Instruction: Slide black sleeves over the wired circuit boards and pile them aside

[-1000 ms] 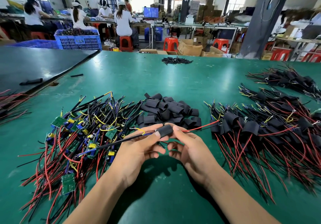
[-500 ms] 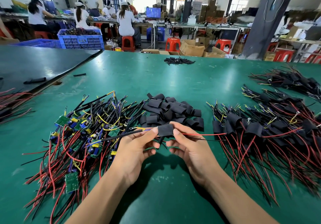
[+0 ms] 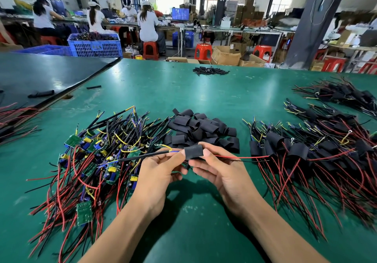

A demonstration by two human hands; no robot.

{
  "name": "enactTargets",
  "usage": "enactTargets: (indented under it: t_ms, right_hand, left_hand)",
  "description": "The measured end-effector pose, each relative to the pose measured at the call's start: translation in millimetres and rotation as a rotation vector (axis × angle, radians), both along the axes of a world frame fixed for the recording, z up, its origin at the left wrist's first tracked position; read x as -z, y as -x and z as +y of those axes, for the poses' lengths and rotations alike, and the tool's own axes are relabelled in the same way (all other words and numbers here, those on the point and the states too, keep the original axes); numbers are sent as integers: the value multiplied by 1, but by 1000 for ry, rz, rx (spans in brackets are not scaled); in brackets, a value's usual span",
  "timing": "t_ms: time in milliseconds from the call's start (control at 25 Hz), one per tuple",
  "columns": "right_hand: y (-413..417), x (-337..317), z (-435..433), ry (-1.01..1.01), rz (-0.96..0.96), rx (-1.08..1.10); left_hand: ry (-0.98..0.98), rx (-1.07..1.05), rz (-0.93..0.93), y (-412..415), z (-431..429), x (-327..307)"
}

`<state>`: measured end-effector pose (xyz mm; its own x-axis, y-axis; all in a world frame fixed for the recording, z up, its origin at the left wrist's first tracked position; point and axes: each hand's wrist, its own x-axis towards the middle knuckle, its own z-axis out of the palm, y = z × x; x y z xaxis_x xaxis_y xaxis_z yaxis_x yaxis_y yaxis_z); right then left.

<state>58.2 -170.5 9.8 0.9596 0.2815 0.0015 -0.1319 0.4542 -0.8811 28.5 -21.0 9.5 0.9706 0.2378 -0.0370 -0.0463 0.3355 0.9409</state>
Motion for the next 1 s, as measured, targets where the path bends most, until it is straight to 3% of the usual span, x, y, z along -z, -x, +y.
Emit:
enactTargets:
  t_ms: [280,520,720,840,1000]
  right_hand:
    - [4,-4,1,80,119,-79]
    - [6,-5,2,41,191,-126]
    - [10,-7,3,148,231,-277]
    - [9,-13,4,-27,254,-174]
    - [-8,-19,-15,-382,309,177]
  left_hand:
    - [-86,18,-23,1,3,-3]
    - [34,84,49,-1,4,-4]
    - [20,59,73,-2,5,-4]
    - [-14,76,56,1,3,-5]
    - [-184,24,98,-1,1,0]
